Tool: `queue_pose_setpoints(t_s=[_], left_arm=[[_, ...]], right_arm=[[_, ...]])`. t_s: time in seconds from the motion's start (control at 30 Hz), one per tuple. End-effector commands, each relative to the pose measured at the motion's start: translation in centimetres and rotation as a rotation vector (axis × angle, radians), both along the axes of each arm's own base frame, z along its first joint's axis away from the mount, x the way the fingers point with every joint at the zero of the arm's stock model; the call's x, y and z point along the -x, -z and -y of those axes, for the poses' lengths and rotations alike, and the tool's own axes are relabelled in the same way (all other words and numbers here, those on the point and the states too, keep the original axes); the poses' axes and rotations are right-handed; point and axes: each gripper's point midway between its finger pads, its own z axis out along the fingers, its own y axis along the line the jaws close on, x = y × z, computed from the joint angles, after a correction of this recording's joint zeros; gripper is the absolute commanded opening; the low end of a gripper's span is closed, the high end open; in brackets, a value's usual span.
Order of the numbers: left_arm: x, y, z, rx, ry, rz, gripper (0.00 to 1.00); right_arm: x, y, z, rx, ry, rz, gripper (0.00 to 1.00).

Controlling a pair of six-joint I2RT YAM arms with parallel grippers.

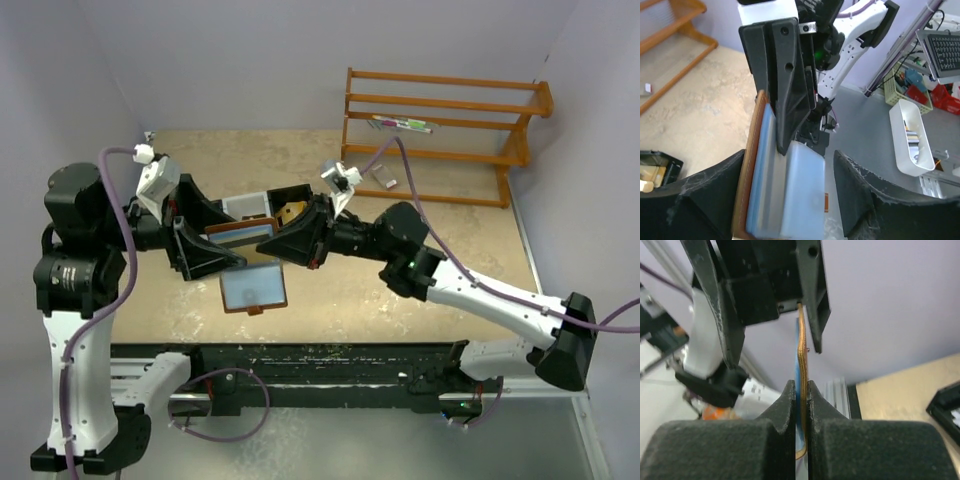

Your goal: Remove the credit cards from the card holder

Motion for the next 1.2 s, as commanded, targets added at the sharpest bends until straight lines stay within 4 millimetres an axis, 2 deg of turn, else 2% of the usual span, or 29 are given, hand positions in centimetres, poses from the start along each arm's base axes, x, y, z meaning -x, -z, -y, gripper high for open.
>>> queue_pose_setpoints(t_s=[0.0,0.03,0.1,0.17,0.23,0.47,0.63,0.8,0.97,1.03,1.07,1.1,1.17], left_arm=[[1.2,1.8,-0.3,-0.075,0.087,0.054,0.72],[1.0,2.5,-0.4,-0.093,0.094,0.039,0.72],[0.3,4.4,-0.5,-0.128,0.103,0.001,0.69],[-0.1,6.3,-0.5,-0.159,0.11,-0.049,0.67],[0.0,7.3,-0.5,-0.181,0.117,-0.027,0.65],[0.5,7.6,-0.5,-0.197,0.128,0.01,0.48],[0.4,8.7,-0.5,-0.217,0.137,0.001,0.47],[0.1,9.2,-0.6,-0.237,0.131,0.001,0.48],[-0.2,9.4,-0.5,-0.231,0.137,-0.013,0.38],[-0.5,9.6,-0.5,-0.235,0.125,-0.026,0.42],[-0.7,9.8,-0.6,-0.244,0.119,-0.028,0.53],[-1.0,10.1,-0.7,-0.255,0.112,-0.029,0.6],[-1.1,10.5,-0.8,-0.268,0.106,-0.03,0.6]], right_arm=[[2.3,1.0,0.4,0.282,-0.119,0.177,0.0],[2.1,2.8,0.0,0.382,-0.143,0.181,0.0],[1.1,4.7,-0.2,0.525,-0.136,0.197,0.0],[0.9,5.2,-0.2,0.609,-0.161,0.215,0.0],[1.0,5.7,-0.2,0.656,-0.192,0.23,0.0],[1.0,5.0,0.1,0.717,-0.238,0.319,0.0],[0.4,4.8,-0.6,0.743,-0.253,0.333,0.0],[0.5,3.8,-0.8,0.732,-0.267,0.365,0.0],[0.7,2.7,-0.9,0.698,-0.271,0.386,0.0],[0.6,2.6,-1.0,0.702,-0.273,0.388,0.0],[0.6,2.6,-1.0,0.704,-0.275,0.392,0.0],[0.6,2.6,-1.0,0.704,-0.276,0.395,0.0],[0.6,2.4,-0.9,0.7,-0.276,0.4,0.0]])
